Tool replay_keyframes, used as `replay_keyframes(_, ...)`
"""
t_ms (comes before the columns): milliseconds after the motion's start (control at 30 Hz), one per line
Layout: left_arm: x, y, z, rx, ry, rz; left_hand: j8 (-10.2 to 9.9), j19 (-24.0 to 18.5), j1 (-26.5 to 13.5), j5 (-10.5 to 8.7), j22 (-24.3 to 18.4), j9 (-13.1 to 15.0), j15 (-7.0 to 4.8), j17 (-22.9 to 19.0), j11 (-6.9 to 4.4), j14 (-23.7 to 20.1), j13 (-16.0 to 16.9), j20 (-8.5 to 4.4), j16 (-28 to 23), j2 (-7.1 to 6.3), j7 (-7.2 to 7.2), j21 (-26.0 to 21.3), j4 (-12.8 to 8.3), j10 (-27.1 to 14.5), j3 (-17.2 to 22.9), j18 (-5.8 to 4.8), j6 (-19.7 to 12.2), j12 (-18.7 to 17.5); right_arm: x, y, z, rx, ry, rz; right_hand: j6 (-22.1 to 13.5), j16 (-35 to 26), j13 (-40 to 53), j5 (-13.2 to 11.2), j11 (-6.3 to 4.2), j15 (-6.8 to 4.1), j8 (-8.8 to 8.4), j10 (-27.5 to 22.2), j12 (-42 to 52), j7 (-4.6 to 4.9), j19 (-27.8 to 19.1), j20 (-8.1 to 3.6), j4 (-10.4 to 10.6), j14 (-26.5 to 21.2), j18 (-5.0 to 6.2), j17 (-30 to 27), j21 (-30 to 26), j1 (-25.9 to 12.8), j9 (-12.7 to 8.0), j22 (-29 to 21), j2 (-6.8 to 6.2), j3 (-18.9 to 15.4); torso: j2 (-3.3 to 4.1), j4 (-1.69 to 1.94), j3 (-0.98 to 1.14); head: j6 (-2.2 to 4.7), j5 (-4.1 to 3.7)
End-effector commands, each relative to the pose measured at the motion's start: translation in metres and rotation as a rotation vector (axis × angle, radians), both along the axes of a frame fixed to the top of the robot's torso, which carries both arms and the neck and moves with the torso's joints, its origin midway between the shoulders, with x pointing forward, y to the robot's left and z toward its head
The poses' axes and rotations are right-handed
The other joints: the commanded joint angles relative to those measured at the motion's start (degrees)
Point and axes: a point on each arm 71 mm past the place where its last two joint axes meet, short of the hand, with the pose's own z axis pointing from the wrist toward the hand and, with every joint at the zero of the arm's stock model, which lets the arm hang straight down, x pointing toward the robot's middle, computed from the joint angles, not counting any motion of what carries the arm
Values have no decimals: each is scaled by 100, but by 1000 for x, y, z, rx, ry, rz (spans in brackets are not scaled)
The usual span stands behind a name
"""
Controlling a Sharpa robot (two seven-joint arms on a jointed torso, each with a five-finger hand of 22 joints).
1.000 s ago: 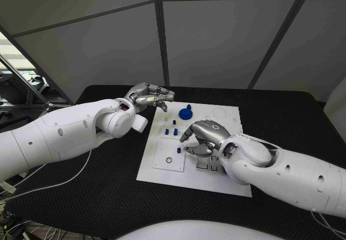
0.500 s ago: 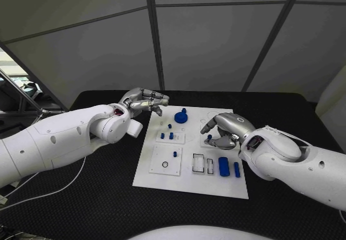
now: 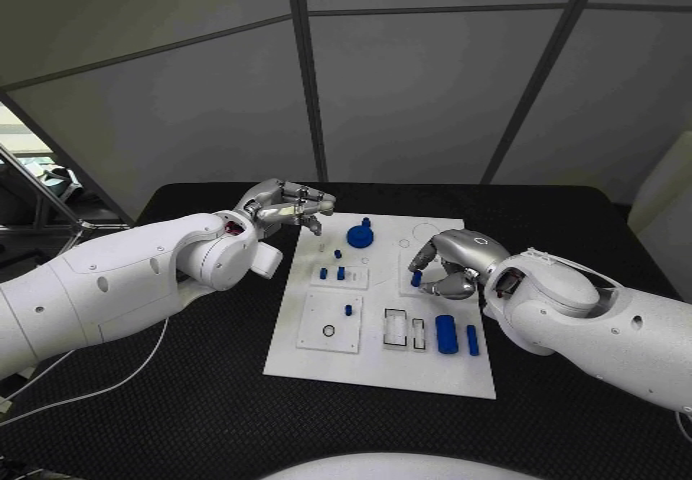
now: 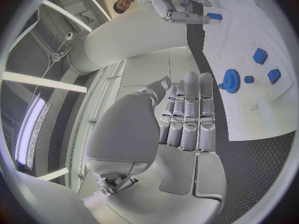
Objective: Assemble the parts on the task board
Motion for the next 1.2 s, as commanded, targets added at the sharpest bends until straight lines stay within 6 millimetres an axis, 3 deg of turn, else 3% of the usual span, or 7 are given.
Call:
replay_keyframes(33, 0, 0, 1, -10, -4, -8, -29, 31, 37, 33, -6, -1, 3, -5, 17, -40, 10, 24, -40, 38, 42, -20, -45, -5, 0, -33, 4, -12, 2, 2, -2, -35, 10, 5, -1, -39, -6, -7, -11, 15, 2, -37, -6, -20, -40, 13, 10, -11, 48, -12, -14, 53, -4, 1, 45, -32, 4, -6, -1, -5, 18)
replay_keyframes(367, 0, 0, 1, -9, -4, -8, -30, 31, 37, 33, -9, -1, 4, -8, 17, -41, 11, 26, -45, 43, 43, -25, -47, -6, 0, -33, 5, -12, 5, 6, -4, -36, 11, 8, 28, 59, 3, -6, -49, -9, 7, 189, 60, 25, 38, 1, 47, 30, 19, 70, 80, 68, -1, 112, 223, 44, -1, -4, -2, -17, 20)
replay_keyframes(533, 0, 0, 1, -9, -3, -8, -30, 31, 37, 33, -9, -1, 4, -8, 17, -41, 11, 26, -45, 43, 43, -25, -47, -6, 0, -33, 5, -12, 6, 6, -5, -41, 15, 7, 148, 302, 25, -3, -190, -124, 39, 710, 182, 115, 205, -90, 53, 114, -52, 336, 330, 105, 19, 395, 393, 273, -1, -8, 1, -26, 26)
replay_keyframes(667, 0, 1, 1, -8, -3, -7, -30, 31, 37, 33, -9, -1, 4, -8, 17, -41, 11, 26, -45, 43, 43, -25, -47, -6, 0, -33, 5, -12, 7, 5, -6, -46, 20, 4, 320, 406, 55, -11, -265, -179, 91, 1033, 251, 87, 271, -150, 47, 140, -82, 441, 438, 151, 50, 517, 484, 380, -6, -9, 0, -32, 22)
replay_keyframes(867, 0, 0, 1, -8, -2, -7, -30, 31, 33, 32, -12, 0, 6, -10, 18, -40, 14, 27, -51, 52, 43, -31, -46, -5, 0, -33, 7, -12, 7, 6, -7, -60, 24, 1, 466, 481, 88, -14, -336, -240, 116, 1270, 269, 37, 322, -211, 7, 147, -107, 509, 524, 219, 75, 616, 536, 447, -8, -6, -1, -38, 14)
replay_keyframes(1200, 0, 1, 1, -8, 0, -8, -30, 31, 33, 32, -12, 0, 6, -10, 18, -40, 14, 27, -51, 52, 43, -31, -46, -5, 0, -33, 7, -12, 3, 9, -1, -25, -12, 9, 506, 520, 100, -10, -353, -257, 106, 1332, 246, 28, 365, -235, -42, 150, -130, 546, 597, 277, 79, 700, 552, 490, -15, -13, -2, -42, 18)
